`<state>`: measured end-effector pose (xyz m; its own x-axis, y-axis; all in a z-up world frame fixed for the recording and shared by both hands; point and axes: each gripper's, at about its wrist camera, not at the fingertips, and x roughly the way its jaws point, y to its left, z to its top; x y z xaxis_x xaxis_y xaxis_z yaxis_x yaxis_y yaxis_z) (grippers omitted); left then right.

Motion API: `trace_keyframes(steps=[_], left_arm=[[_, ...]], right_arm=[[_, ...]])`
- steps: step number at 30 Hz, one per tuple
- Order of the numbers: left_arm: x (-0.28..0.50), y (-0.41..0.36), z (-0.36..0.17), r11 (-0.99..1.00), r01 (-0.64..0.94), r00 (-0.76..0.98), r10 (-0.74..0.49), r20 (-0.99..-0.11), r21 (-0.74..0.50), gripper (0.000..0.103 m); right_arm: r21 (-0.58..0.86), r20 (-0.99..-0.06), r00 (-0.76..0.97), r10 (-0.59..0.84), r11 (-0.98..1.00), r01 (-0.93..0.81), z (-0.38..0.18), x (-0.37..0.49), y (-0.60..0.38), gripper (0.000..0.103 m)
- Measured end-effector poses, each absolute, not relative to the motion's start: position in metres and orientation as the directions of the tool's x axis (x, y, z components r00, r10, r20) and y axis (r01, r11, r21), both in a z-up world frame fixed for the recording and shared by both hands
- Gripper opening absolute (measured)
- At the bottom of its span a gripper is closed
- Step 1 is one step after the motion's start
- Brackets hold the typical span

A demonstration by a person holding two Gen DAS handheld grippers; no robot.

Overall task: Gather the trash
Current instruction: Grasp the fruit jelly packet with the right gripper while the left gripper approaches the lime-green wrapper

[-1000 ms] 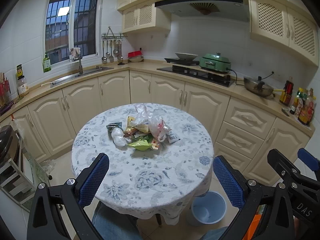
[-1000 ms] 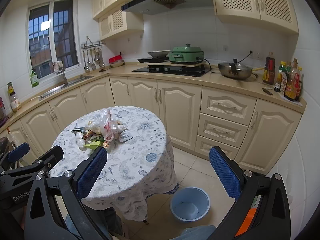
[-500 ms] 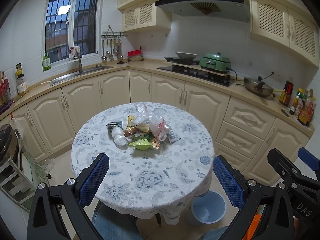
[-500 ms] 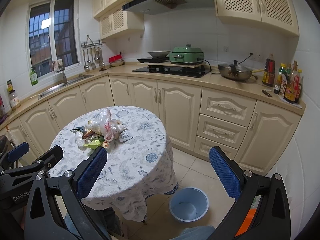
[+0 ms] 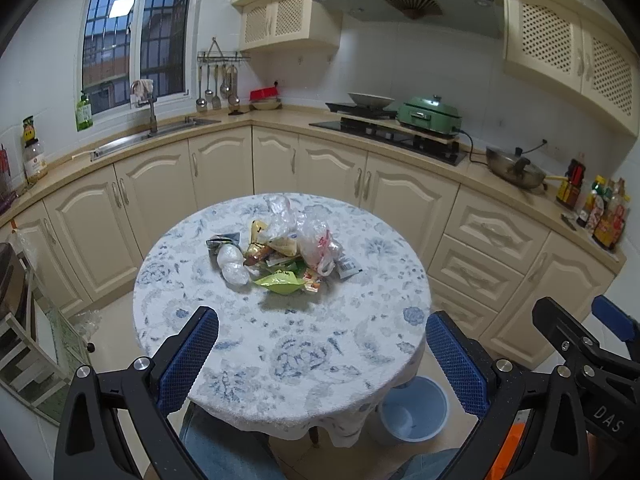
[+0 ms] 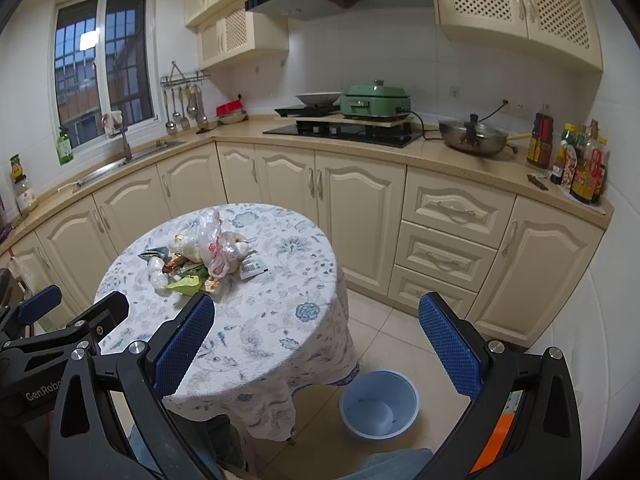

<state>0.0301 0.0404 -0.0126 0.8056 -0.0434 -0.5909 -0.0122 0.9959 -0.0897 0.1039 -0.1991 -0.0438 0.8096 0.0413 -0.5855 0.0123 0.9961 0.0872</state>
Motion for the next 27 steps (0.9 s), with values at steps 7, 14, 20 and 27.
trace_keyframes(steps=[7, 14, 20, 27], left_arm=[[0.065, 0.066, -0.024, 0.993, -0.016, 0.766, -0.061, -0.640, -0.113, 0.102], [0.111, 0.097, -0.050, 0.989, -0.066, 0.714, -0.043, -0.698, -0.130, 0.102], [0.157, 0.124, -0.086, 0.985, -0.114, 0.633, -0.028, -0.774, -0.129, 0.101], [0.205, 0.155, -0.132, 0.981, -0.117, 0.518, -0.072, -0.852, -0.155, 0.095]], right_arm=[[0.122, -0.638, 0.766, 0.079, 0.992, 0.000, -0.061, 0.132, -0.181, 0.103], [0.185, -0.715, 0.686, 0.135, 0.983, -0.001, -0.095, 0.170, -0.158, 0.103], [0.193, -0.779, 0.612, 0.137, 0.981, 0.026, -0.136, 0.199, -0.133, 0.103], [0.192, -0.815, 0.571, 0.102, 0.976, 0.100, -0.173, 0.233, -0.104, 0.103]])
